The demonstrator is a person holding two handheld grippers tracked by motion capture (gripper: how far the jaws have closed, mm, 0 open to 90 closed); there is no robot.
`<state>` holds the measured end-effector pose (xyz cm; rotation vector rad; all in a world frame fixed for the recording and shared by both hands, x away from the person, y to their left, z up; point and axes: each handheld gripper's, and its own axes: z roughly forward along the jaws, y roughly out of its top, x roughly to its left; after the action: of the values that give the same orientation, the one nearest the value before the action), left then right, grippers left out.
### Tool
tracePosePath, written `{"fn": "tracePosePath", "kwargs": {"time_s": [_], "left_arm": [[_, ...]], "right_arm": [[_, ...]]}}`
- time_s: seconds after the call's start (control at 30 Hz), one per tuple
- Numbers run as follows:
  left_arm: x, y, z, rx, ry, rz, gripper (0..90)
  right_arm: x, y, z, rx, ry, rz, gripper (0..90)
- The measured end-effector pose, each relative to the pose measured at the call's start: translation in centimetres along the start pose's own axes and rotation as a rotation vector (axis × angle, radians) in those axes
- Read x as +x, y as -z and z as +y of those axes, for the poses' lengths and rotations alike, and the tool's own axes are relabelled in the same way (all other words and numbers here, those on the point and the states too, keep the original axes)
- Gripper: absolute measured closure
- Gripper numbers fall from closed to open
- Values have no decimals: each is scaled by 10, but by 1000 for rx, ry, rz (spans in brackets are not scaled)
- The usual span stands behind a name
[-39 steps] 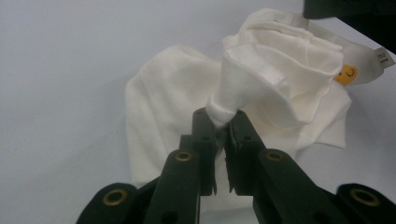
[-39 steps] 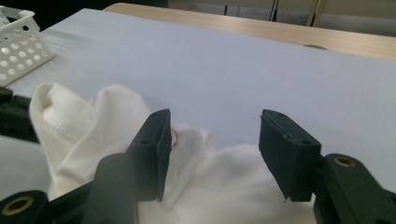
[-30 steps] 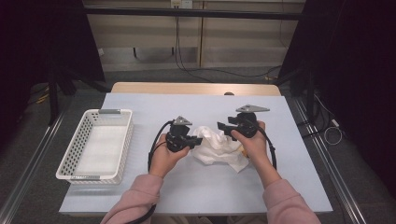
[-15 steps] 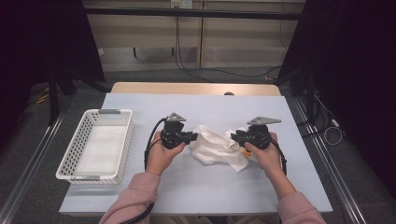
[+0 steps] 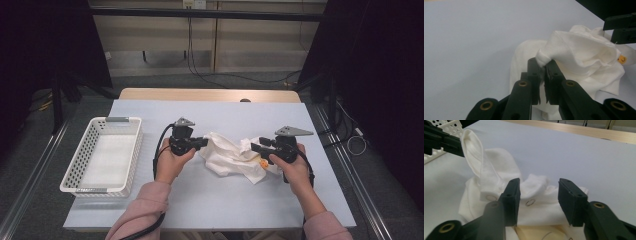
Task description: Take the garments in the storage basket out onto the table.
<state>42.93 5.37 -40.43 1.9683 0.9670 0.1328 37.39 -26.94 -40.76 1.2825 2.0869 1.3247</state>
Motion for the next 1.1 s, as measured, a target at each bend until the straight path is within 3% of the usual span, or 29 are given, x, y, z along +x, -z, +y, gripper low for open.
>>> {"fn": "tracePosePath", "kwargs": {"time_s": [0.13,0.27,0.33,0.47,0.57,0.6,0.63,0.67,0.77,0.9,0.93,1.03,1.07,1.1], "left_arm": [[3,1,3,-1,-4,-3,842],[2,0,3,-2,16,-7,842],[2,0,4,-1,-3,-7,842],[2,-1,5,2,-3,-15,841],[2,-3,5,8,-4,-17,842],[2,-3,5,5,4,-21,842],[2,-4,4,3,7,-18,842],[2,-3,4,6,2,-13,842],[4,-2,4,1,14,-6,842],[6,1,5,-2,16,2,843],[7,2,6,1,3,3,839],[5,2,8,-7,-11,-2,813],[3,0,7,-18,3,-4,780],[5,0,7,-3,-30,10,680]], "right_arm": [[3,0,1,-11,-5,46,389],[5,-8,2,1,3,45,324],[2,-16,3,-14,16,37,229],[-1,-28,2,4,29,79,206],[-1,-40,-1,30,36,106,345],[3,-45,-3,50,67,107,491],[3,-45,-3,50,67,107,491],[5,-46,-3,53,85,104,606],[5,-43,-2,39,49,102,737],[-3,-31,3,1,0,81,770],[-7,-24,6,-38,-45,92,777],[-10,-18,9,-59,-72,76,782],[-11,-16,11,-63,-71,73,783],[-12,-14,13,-76,-69,64,784]]}}
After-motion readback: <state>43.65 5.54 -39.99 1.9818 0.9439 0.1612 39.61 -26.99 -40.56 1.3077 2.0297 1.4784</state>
